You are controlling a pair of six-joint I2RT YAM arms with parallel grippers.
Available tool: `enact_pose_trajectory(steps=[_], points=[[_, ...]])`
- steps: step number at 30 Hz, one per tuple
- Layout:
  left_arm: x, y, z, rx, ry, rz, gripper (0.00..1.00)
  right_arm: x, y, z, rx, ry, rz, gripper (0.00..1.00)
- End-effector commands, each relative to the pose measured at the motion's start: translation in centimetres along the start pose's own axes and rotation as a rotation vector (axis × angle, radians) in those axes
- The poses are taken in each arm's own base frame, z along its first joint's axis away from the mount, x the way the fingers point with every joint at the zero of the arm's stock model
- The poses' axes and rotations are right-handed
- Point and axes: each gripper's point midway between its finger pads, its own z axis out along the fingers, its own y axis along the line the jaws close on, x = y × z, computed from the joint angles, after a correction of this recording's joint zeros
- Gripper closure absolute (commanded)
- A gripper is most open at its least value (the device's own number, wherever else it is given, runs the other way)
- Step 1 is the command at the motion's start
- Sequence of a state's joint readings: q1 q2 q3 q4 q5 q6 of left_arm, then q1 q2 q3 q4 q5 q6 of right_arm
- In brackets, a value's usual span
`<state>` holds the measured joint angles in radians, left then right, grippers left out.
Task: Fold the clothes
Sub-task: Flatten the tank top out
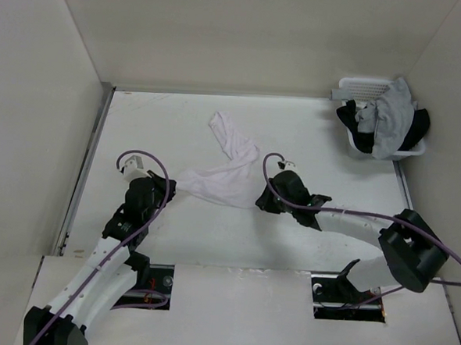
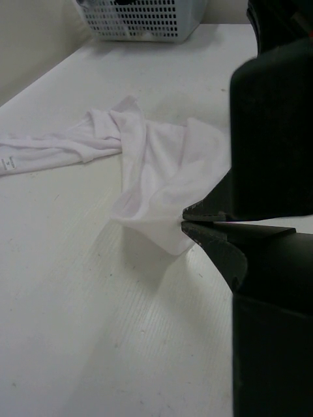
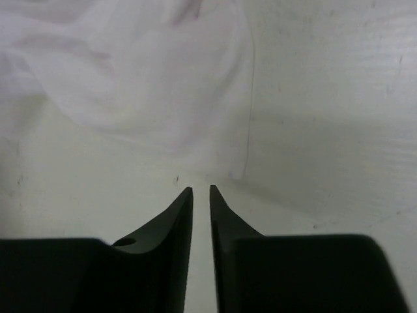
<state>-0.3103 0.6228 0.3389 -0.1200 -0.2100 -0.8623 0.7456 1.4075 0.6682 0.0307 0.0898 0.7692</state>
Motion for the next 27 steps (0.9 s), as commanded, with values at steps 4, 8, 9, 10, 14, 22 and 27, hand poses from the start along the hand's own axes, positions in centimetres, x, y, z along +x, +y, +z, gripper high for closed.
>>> enact_pose_trajectory(steps=[4,8,9,10,14,22,27], points=[[-0.3,-1.2,-0.5,0.053,-0.023,-0.015,0.99,-0.2,-0.5,0.9,0.018,-0.054,0.064,0.61],[0.1,-0.9,-0.5,0.051,-0.016,-0.017,0.99,0.2,-0.7,1.7,0.029,-0.039,0.069,0.56],[0.2,-0.9,-0.5,0.051,-0.014,-0.019,0.99,0.4,-0.9,2.0,0.037,-0.032,0.07,0.56],[0.2,-0.9,-0.5,0.05,-0.013,-0.018,0.99,0.7,-1.0,2.2,0.044,-0.022,0.071,0.56],[0.3,-0.9,-0.4,0.049,-0.012,-0.018,0.99,1.4,-1.3,2.7,0.056,0.005,0.076,0.61],[0.1,-1.0,-0.3,0.05,-0.017,-0.02,0.99,1.9,-1.8,3.6,0.072,0.03,0.09,0.73],[-0.2,-1.4,-0.3,0.059,-0.024,-0.023,0.99,1.4,-1.9,3.6,0.08,0.009,0.103,0.89]])
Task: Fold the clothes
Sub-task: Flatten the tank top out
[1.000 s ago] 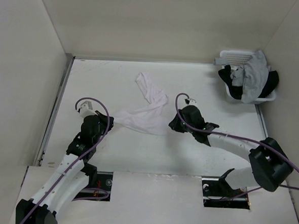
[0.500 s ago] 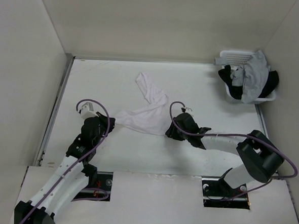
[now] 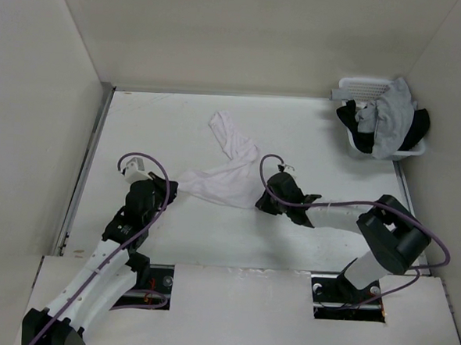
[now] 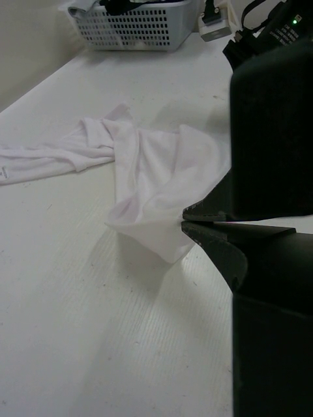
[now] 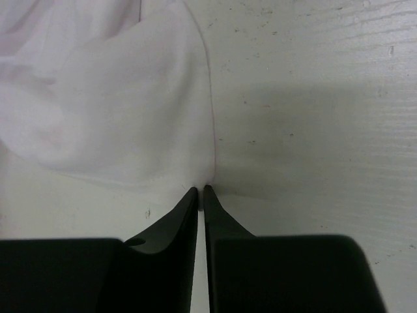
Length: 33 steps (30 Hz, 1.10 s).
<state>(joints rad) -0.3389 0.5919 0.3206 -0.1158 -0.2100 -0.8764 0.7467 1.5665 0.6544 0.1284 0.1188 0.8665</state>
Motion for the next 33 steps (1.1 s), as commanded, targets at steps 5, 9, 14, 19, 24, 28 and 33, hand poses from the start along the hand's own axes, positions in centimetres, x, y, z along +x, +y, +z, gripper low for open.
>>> enact_pose_trajectory(steps=[5,9,14,19,24,28,33], points=[[-2.8,-3.1,-0.4,0.076,-0.071,-0.018,0.99,-3.9,2.0,-3.0,-0.053,-0.152,0.005,0.99],[-6.9,-7.2,-2.6,0.168,-0.161,-0.027,0.99,-7.0,4.6,-10.6,-0.132,-0.276,-0.023,1.0],[-14.9,-13.6,-8.1,0.297,-0.356,-0.056,0.99,-12.8,7.9,-24.0,-0.233,-0.492,-0.08,1.0],[-22.6,-19.3,-14.6,0.436,-0.569,-0.094,0.99,-19.1,10.4,-36.1,-0.287,-0.705,-0.149,1.0],[-29.1,-23.7,-20.8,0.539,-0.755,-0.094,0.99,-24.2,12.8,-45.1,-0.335,-0.875,-0.179,1.0],[-31.5,-26.3,-23.5,0.595,-0.797,-0.073,0.99,-26.3,15.8,-48.4,-0.413,-0.927,-0.209,1.0],[-30.8,-26.9,-21.3,0.555,-0.782,-0.02,0.98,-27.4,18.6,-45.6,-0.417,-0.905,-0.265,0.99]])
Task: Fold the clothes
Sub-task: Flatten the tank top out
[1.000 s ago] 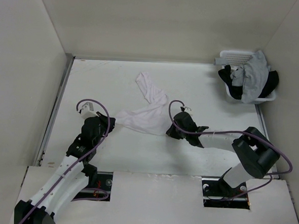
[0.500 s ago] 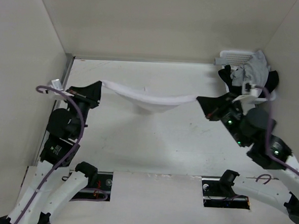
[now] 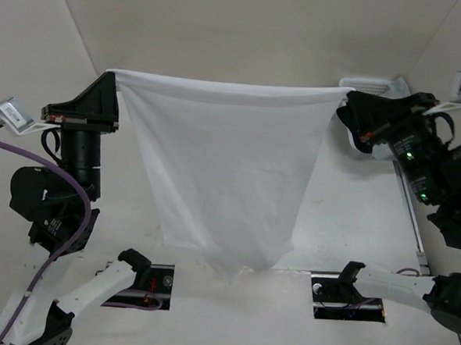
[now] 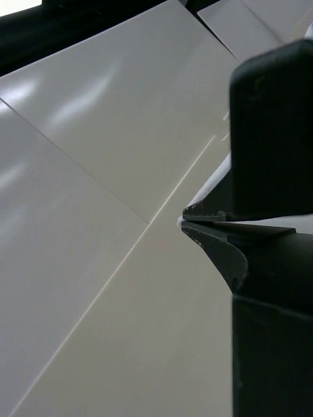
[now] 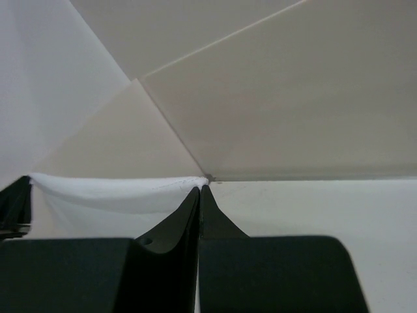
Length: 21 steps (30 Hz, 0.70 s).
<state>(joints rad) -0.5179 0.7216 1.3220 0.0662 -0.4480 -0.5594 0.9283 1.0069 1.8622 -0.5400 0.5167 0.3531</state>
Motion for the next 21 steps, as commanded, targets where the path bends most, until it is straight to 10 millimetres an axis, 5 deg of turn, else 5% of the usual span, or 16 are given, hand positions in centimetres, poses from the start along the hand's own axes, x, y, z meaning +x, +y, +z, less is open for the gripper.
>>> enact_pose_trajectory(steps=[1,6,12,17,21], points=[[2.6,2.1,1.1,-0.06,0.023,0.093,0.98,4.3,-0.6,3.1,0.009,0.094,-0.102,0.99],[10.1,9.1,0.9,-0.199,0.13,0.161,0.98,9.9,-4.3,7.5,0.055,0.177,-0.071,0.99],[13.4,14.3,6.2,-0.271,0.167,0.132,0.98,12.4,-8.2,15.6,0.086,0.222,-0.05,0.99],[11.1,14.2,13.4,-0.247,0.13,0.118,0.99,8.0,-8.9,21.3,0.091,0.172,-0.042,1.0],[8.5,12.1,16.1,-0.202,0.099,0.147,0.99,3.3,-7.6,21.7,0.064,0.103,-0.046,1.0]])
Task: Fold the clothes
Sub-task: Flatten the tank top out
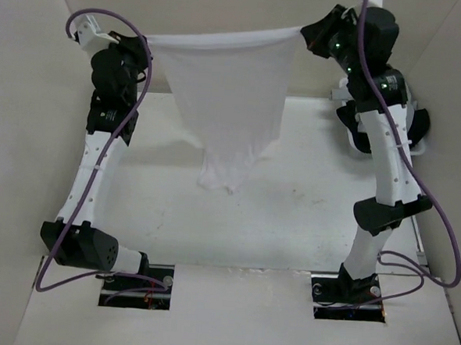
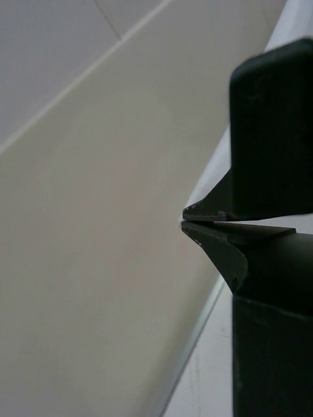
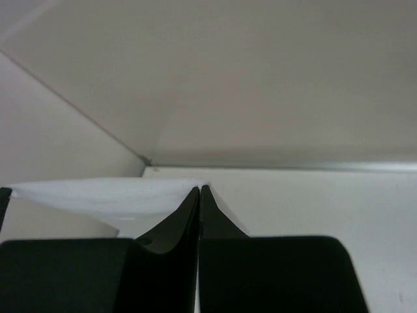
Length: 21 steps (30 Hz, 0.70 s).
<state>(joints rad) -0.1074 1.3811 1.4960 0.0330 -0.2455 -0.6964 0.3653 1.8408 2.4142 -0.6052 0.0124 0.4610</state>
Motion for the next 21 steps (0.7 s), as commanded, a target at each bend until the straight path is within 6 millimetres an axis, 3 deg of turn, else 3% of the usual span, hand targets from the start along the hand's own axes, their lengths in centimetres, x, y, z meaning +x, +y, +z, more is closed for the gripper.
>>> enact_pose_trajectory(steps=[1,3,7,10,12,16,21], points=[[-8.4,-6.7,-2.5,0.188,-0.152,-0.042,0.99,-7.7,3.9,-5.7,-0.119,-0.15,0.008,0.99],[-8.7,-6.6,-2.9,0.187,-0.157,-0.037,0.99,-7.2,3.6,-6.1,-0.108,-0.13,0.003,0.99],[-7.4,-5.5,-4.0,0.169,-0.136,-0.044,0.99,-5.2,2.6,-6.8,-0.087,-0.096,-0.011,0.99],[-5.6,-4.1,-5.3,0.15,-0.108,-0.052,0.99,-2.7,1.2,-8.4,-0.066,-0.074,-0.005,0.99],[-3.7,-2.7,-6.7,0.128,-0.077,-0.051,0.99,0.1,0.2,-10.3,-0.051,-0.053,0.004,0.99],[1.8,1.9,-11.2,0.059,0.008,-0.034,0.99,8.9,-1.7,-14.0,-0.033,0.031,0.019,0.99],[10.2,11.2,-18.5,-0.085,0.172,0.009,0.99,24.6,-5.6,-18.7,0.016,0.277,0.077,0.99]])
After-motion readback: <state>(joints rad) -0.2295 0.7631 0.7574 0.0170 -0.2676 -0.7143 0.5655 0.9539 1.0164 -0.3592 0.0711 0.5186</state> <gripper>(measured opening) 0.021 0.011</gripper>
